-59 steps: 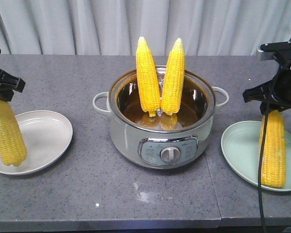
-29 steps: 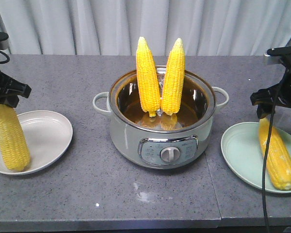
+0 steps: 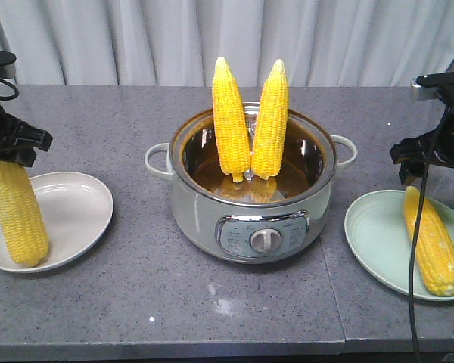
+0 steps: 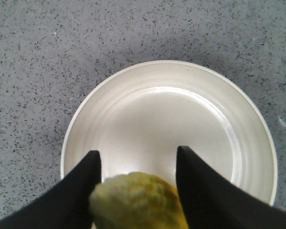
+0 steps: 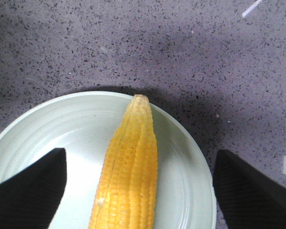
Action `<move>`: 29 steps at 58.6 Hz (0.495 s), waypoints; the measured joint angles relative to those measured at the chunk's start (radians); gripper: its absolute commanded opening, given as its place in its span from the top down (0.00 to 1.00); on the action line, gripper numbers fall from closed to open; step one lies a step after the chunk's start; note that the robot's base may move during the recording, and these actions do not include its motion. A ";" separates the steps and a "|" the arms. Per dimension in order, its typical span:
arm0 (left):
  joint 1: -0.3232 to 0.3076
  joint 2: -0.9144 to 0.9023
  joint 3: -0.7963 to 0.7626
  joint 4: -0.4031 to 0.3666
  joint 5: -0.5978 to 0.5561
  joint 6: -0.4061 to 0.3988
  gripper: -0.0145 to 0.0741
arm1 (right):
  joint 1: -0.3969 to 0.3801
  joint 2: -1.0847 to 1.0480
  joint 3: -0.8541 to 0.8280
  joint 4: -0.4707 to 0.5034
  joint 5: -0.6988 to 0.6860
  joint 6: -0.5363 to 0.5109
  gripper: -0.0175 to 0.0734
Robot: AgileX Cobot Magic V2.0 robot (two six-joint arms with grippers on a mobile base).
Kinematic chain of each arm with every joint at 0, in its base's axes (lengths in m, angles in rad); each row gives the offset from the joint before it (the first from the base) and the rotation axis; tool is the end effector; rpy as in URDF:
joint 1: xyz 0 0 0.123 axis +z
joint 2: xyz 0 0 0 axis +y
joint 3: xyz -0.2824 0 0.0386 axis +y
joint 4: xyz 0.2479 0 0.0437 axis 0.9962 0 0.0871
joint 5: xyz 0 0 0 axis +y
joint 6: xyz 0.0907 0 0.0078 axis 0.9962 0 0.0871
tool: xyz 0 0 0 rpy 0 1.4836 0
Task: Distribute corn equally
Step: 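Lower the left cob onto the cream plate, right cob onto green plate, then open both grippers to release the cobs and raise them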
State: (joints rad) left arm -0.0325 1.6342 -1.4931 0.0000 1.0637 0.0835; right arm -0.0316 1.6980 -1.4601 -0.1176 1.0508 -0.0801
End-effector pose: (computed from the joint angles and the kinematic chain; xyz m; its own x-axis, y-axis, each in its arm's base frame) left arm 0.3476 -0.0113 0.3289 -0.8927 0.1125 -0.4363 0.1073 0.9936 0.0365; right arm 0.3577 -0.0206 0.2979 -0.9316 -0.1082 -0.3471 -0.0610 0.9877 -0.1442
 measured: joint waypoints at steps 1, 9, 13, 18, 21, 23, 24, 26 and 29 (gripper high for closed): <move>0.000 0.000 0.000 0.000 -0.001 -0.002 0.31 | 0.000 0.000 0.000 0.000 0.000 0.000 0.15; 0.000 0.000 0.000 0.000 -0.003 -0.011 0.28 | 0.000 0.000 0.000 0.000 0.000 0.000 0.15; 0.000 0.000 0.000 0.000 -0.004 -0.012 0.28 | 0.000 0.000 0.000 0.000 -0.001 0.000 0.15; 0.000 0.000 0.000 0.000 -0.012 -0.013 0.29 | 0.000 0.000 0.000 0.000 -0.004 0.000 0.15; 0.000 0.000 0.000 0.000 -0.016 -0.013 0.29 | 0.000 0.000 0.000 0.000 -0.010 0.001 0.15; 0.000 0.000 0.000 0.000 -0.017 -0.013 0.29 | 0.000 -0.001 0.000 0.000 -0.018 0.004 0.15; 0.000 0.000 0.000 0.000 -0.018 -0.014 0.29 | 0.000 -0.002 0.000 0.000 -0.021 0.004 0.15; 0.000 0.000 0.000 0.000 -0.018 -0.015 0.29 | 0.000 -0.006 0.000 0.000 -0.028 0.004 0.15; 0.000 0.000 0.000 0.000 -0.018 -0.016 0.29 | 0.000 -0.020 0.000 0.001 -0.038 0.005 0.15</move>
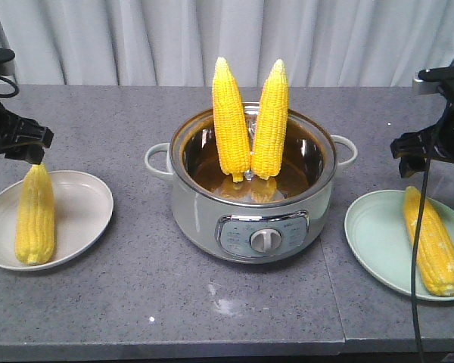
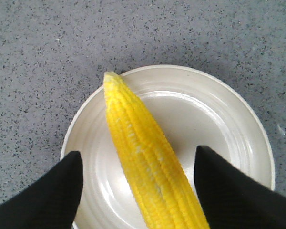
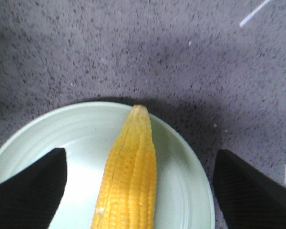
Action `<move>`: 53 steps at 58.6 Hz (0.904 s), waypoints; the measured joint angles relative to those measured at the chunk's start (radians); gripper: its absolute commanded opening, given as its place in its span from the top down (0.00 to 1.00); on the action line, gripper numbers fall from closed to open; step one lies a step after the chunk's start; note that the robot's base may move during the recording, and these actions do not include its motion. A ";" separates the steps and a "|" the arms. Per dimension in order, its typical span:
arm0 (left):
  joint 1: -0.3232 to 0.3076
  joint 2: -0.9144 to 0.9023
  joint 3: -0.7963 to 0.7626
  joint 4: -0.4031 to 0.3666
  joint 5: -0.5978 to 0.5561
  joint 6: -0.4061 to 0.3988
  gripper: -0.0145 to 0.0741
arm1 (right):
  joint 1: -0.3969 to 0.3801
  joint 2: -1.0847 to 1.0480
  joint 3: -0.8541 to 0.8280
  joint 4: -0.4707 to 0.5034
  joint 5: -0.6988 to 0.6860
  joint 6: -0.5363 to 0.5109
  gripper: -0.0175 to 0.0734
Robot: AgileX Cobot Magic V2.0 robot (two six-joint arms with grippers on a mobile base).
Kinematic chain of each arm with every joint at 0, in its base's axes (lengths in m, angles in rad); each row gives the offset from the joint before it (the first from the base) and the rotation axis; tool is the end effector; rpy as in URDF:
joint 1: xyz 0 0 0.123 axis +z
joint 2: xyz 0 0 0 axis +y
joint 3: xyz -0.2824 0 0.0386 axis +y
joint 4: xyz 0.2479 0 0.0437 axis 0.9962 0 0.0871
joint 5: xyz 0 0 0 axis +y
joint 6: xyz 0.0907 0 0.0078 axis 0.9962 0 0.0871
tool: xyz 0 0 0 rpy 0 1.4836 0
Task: Distribute corn equally
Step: 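Open both grippers to release the cobs and raise them, then reach the right gripper into the pot and grasp a corn cob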
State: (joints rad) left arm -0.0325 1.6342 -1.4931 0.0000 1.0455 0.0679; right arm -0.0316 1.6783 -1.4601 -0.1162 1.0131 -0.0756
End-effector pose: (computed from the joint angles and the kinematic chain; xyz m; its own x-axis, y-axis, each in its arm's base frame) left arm 0.3490 -0.0113 0.3296 -0.8862 0.0967 -0.4531 0.0928 0.9952 0.0308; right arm 0.3573 -0.0203 0.3062 -0.9100 -0.1075 -0.4005 -0.0526 0.9879 -0.1456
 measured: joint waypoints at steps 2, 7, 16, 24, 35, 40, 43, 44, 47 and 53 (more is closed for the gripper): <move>0.000 0.000 0.000 0.000 0.000 -0.001 0.29 | 0.000 -0.009 -0.005 0.002 -0.005 0.000 0.15; 0.000 0.000 0.000 0.000 0.000 -0.001 0.29 | 0.000 -0.039 -0.026 0.014 -0.013 0.000 0.15; 0.000 0.000 0.000 -0.010 0.000 -0.005 0.29 | 0.000 -0.114 -0.087 0.091 -0.013 -0.022 0.15; 0.000 0.000 0.000 -0.055 0.000 -0.005 0.29 | 0.000 -0.178 -0.141 0.232 -0.013 -0.102 0.15; 0.000 0.000 0.000 -0.192 -0.003 0.013 0.29 | 0.000 -0.215 -0.174 0.502 -0.013 -0.276 0.15; 0.000 0.000 0.000 -0.298 -0.012 0.066 0.29 | 0.000 -0.204 -0.174 0.645 -0.012 -0.370 0.15; 0.000 0.000 0.000 -0.372 -0.019 0.105 0.29 | 0.000 -0.189 -0.174 0.728 -0.013 -0.414 0.15; 0.000 0.000 0.000 -0.393 -0.021 0.117 0.29 | 0.000 -0.183 -0.174 0.750 -0.015 -0.426 0.15; 0.000 0.000 0.000 -0.481 -0.028 0.160 0.29 | 0.000 -0.156 -0.174 0.829 -0.021 -0.472 0.15; 0.000 0.000 0.000 -0.631 -0.045 0.233 0.29 | 0.018 -0.095 -0.174 0.918 -0.061 -0.549 0.15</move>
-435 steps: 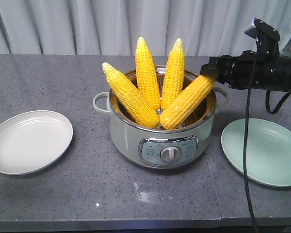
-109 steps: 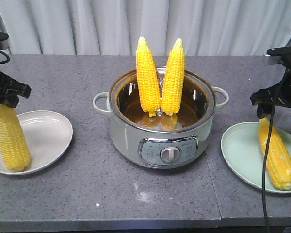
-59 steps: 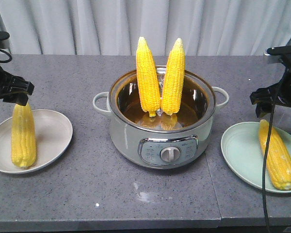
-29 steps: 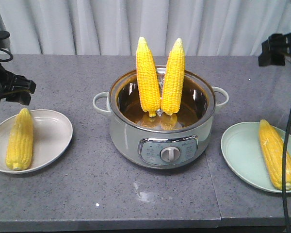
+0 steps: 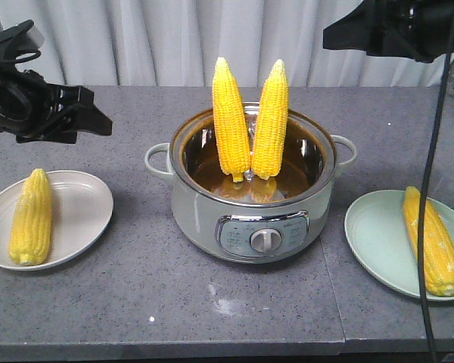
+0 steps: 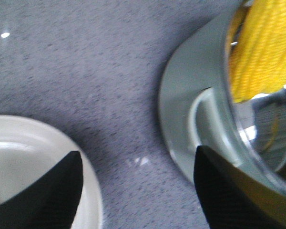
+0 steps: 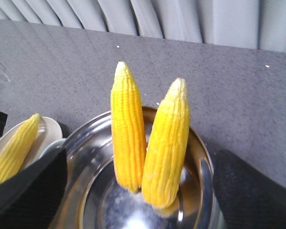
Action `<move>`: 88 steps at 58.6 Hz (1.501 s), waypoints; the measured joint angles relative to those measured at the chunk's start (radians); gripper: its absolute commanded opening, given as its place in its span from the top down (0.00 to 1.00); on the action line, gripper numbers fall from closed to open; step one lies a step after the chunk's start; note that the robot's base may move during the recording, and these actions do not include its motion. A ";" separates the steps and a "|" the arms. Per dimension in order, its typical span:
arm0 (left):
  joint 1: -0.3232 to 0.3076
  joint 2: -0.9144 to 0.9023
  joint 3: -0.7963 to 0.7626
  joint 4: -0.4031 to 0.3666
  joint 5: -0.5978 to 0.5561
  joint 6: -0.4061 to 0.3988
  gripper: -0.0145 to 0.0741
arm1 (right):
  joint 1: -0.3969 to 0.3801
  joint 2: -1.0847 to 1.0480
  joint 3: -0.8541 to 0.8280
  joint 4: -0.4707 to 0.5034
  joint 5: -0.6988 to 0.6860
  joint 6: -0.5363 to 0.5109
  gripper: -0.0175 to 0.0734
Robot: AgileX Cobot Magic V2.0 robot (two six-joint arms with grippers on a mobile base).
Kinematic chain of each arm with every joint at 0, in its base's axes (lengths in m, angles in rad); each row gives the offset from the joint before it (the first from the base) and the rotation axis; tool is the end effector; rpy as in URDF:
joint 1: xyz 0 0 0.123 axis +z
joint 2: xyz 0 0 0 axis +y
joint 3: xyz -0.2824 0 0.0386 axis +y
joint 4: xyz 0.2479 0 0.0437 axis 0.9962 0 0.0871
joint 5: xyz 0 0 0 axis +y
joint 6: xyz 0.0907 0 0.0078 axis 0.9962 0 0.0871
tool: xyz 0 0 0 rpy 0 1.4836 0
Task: Distribute corn equally
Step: 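Reach the right gripper into the pot and grasp a corn cob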
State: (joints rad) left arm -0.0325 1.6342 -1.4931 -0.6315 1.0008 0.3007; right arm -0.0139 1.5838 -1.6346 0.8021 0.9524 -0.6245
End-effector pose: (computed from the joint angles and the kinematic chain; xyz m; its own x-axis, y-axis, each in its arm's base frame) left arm 0.3519 -0.0568 0.3463 -0.8365 -0.0380 -0.5467 0.2536 0.8575 -0.4477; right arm 0.3476 0.0485 0.4172 -0.5528 -0.0607 -0.8311 -0.5084 0.8148 0.2787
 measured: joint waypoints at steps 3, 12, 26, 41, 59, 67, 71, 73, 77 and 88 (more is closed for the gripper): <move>0.000 0.000 0.000 -0.073 -0.013 0.038 0.29 | 0.019 0.032 0.000 0.013 -0.042 -0.021 0.15; 0.000 0.000 0.000 -0.224 -0.047 0.129 0.29 | 0.076 0.122 0.000 0.016 -0.159 -0.050 0.15; 0.000 0.000 0.000 -0.258 -0.062 0.151 0.29 | 0.147 0.230 0.000 0.030 -0.325 -0.080 0.15; 0.000 0.000 0.000 -0.258 -0.064 0.153 0.29 | 0.147 0.296 0.000 0.097 -0.380 -0.120 0.15; 0.000 0.000 0.000 -0.258 -0.064 0.153 0.29 | 0.148 0.336 0.000 0.162 -0.377 -0.167 0.23; 0.000 0.000 0.000 -0.258 -0.065 0.153 0.29 | 0.148 0.344 0.000 0.162 -0.366 -0.173 0.45; 0.000 0.000 0.000 -0.258 -0.066 0.153 0.29 | 0.148 0.344 0.000 0.170 -0.355 -0.174 0.60; 0.000 0.000 0.000 -0.258 -0.066 0.153 0.29 | 0.148 0.344 0.000 0.170 -0.347 -0.174 0.66; 0.000 0.000 0.000 -0.258 -0.067 0.153 0.29 | 0.148 0.344 0.000 0.170 -0.343 -0.188 0.78; 0.000 0.000 0.000 -0.258 -0.068 0.153 0.29 | 0.148 0.328 0.000 0.181 -0.339 -0.229 0.82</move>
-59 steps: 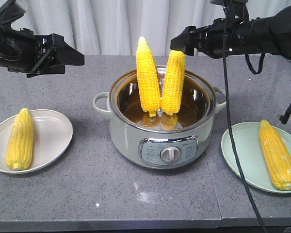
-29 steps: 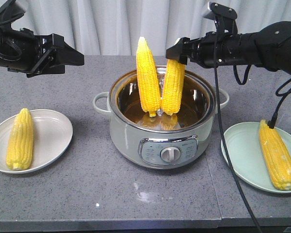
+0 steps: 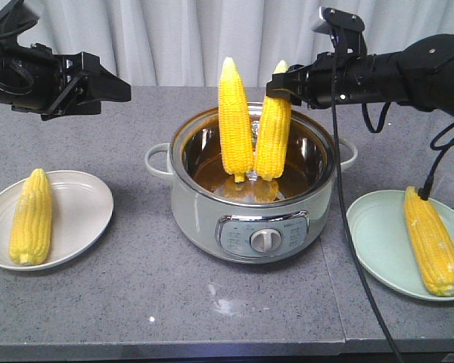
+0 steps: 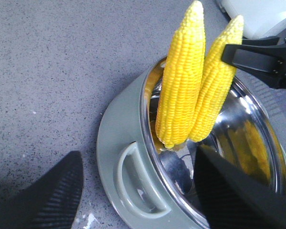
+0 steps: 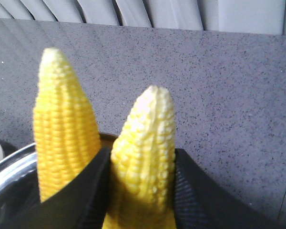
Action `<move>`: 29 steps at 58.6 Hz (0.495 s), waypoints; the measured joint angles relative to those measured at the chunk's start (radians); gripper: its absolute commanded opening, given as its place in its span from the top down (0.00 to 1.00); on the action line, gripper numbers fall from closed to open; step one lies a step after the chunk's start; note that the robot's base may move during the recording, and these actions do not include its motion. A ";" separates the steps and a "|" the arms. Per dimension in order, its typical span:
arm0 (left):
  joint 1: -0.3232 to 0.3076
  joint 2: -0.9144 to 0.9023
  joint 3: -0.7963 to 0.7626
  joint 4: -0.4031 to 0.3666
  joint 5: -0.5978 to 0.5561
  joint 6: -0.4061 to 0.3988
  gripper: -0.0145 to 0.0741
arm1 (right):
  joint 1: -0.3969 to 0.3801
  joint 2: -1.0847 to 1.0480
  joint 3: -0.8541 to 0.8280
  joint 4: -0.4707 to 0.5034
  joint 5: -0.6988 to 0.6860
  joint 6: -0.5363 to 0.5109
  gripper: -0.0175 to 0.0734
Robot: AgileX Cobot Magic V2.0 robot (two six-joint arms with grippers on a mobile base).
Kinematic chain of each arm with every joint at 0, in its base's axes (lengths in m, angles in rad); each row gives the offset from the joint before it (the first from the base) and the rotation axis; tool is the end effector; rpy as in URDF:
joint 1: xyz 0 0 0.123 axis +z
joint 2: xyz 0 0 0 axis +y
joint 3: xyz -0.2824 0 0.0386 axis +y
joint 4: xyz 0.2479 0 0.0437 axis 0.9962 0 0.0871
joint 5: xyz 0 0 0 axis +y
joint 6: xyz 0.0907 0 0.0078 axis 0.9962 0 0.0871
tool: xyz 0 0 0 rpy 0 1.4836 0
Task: Distribute corn equally
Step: 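Reach the right gripper into the pot and grasp a corn cob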
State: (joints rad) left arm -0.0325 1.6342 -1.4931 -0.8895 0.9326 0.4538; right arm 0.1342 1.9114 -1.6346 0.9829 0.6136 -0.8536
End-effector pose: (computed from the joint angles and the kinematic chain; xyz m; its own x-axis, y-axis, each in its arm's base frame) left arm 0.3575 -0.0685 0.3618 -0.7615 -0.1151 -0.6379 0.3477 0.7580 -0.5518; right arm 0.4388 0.1033 0.3080 -0.5450 -0.0442 -0.8372 -0.5014 0.8175 0.2833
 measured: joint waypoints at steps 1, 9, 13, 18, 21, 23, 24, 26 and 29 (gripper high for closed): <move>0.000 0.000 0.000 0.000 0.000 0.000 0.29 | 0.000 -0.005 0.000 0.002 0.000 -0.004 0.82; 0.000 0.000 0.000 0.000 0.000 0.000 0.29 | 0.000 -0.105 0.000 0.008 0.000 -0.035 0.82; 0.000 0.000 0.000 0.000 0.000 0.000 0.29 | -0.004 -0.172 0.000 0.008 0.002 -0.040 0.82; -0.011 0.000 0.000 0.001 -0.003 0.011 0.29 | -0.021 -0.267 0.000 0.007 0.011 -0.043 0.81; -0.025 0.000 0.000 0.000 -0.011 0.026 0.29 | -0.042 -0.321 0.000 0.007 0.024 -0.043 0.81; -0.042 0.000 0.000 -0.008 -0.022 0.043 0.29 | -0.062 -0.361 0.000 0.006 0.036 -0.043 0.81; -0.051 0.000 0.000 -0.015 -0.029 0.054 0.29 | -0.074 -0.374 0.000 0.006 0.044 -0.043 0.81; -0.069 0.000 0.000 -0.029 -0.044 0.075 0.29 | -0.096 -0.407 0.000 0.005 0.058 -0.043 0.81; -0.098 0.000 0.000 -0.053 -0.080 0.111 0.29 | -0.136 -0.457 0.000 0.005 0.080 -0.036 0.81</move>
State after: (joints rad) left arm -0.1304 1.6342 -1.4931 -0.9428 0.8525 0.5649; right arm -0.0017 1.4548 -1.6346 0.9877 0.6941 -0.8898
